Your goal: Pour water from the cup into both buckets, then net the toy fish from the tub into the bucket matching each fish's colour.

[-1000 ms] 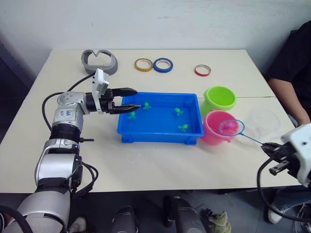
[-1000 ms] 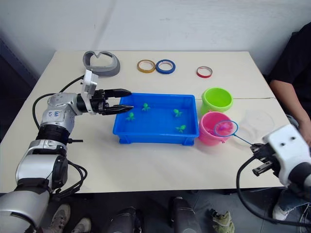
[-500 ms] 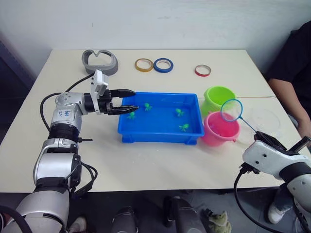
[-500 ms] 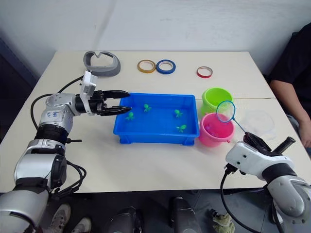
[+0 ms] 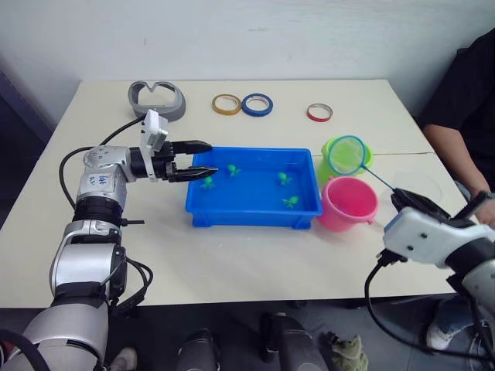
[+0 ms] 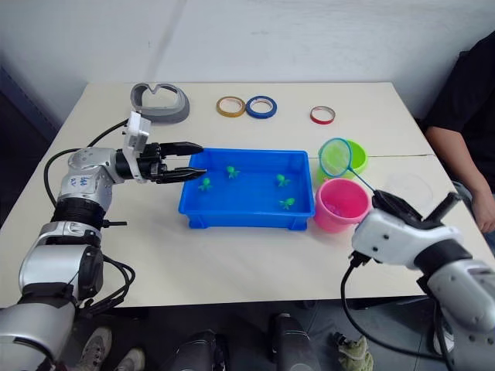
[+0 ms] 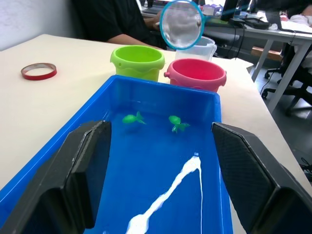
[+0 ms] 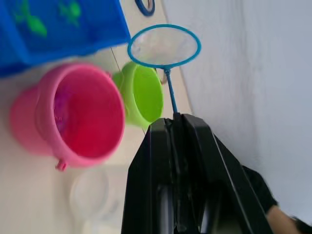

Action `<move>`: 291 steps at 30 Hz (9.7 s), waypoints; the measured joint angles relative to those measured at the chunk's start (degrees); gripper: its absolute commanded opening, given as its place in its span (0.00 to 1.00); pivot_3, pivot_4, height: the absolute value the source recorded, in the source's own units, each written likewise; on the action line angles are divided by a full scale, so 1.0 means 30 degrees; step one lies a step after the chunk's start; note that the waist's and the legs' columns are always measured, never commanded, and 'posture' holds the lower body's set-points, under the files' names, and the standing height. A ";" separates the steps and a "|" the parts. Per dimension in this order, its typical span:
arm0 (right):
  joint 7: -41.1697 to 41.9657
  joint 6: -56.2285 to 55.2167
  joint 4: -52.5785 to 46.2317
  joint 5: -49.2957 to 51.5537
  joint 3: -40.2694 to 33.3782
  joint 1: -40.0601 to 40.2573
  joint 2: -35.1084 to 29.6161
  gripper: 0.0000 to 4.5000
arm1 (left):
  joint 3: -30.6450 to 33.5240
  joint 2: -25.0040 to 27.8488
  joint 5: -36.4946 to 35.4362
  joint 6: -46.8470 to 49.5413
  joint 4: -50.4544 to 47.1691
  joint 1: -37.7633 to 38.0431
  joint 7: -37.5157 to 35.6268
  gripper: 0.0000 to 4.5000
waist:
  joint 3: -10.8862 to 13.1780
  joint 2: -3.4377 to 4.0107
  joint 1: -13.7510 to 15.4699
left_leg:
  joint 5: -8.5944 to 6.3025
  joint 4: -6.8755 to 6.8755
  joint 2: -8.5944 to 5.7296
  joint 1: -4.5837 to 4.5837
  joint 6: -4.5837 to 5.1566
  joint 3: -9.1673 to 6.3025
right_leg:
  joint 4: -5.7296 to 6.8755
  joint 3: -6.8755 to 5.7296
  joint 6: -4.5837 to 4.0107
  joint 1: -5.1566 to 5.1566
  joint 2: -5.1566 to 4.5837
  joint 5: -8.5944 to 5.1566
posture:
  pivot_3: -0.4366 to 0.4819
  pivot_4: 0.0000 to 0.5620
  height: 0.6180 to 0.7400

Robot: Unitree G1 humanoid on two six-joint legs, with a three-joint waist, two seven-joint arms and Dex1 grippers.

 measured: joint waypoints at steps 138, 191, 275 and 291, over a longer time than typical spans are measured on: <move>-0.1793 -0.2744 1.3306 -0.2175 0.8805 -0.9464 -0.5566 0.00 | -0.0152 0.0735 -0.2211 0.3949 -0.7410 0.2757 0.1159 0.80 | 0.0011 0.0028 0.0012 | 0.0039 -0.0028 0.0035 -0.0062 -0.0097 0.0112 | 0.0044 0.0030 -0.0091 -0.0060 -0.0044 -0.0040 | 0.48 0.27 0.89; -0.0620 -1.8343 1.6569 -0.9930 1.1389 -1.3172 -0.3448 0.00 | 0.0850 0.1893 -0.2578 0.5138 -0.9733 0.4624 0.1810 0.80 | 0.0019 0.0042 -0.0040 | 0.0071 0.0015 0.0048 0.0020 -0.0147 0.0179 | 0.0163 0.0059 -0.0099 -0.0061 -0.0027 -0.0045 | 0.48 0.27 0.89; 0.1389 1.0727 1.0626 1.4248 0.0450 -1.1868 -0.0447 0.00 | 0.0399 0.1923 -0.2989 0.6149 -1.0784 0.4980 0.1503 0.80 | 0.0015 0.0037 0.0045 | 0.0033 -0.0015 0.0034 -0.0055 -0.0075 0.0001 | 0.0071 0.0046 -0.0104 -0.0048 -0.0057 -0.0037 | 0.48 0.27 0.89; -0.0812 -0.0423 1.6336 0.3849 0.7004 -1.0729 -0.3630 0.00 | -0.0153 0.1335 -0.2890 0.5515 -0.9646 0.4130 0.1159 0.80 | 0.0023 0.0050 0.0017 | 0.0048 -0.0022 0.0038 -0.0048 -0.0100 0.0065 | 0.0076 0.0062 -0.0098 -0.0058 -0.0049 -0.0035 | 0.48 0.27 0.89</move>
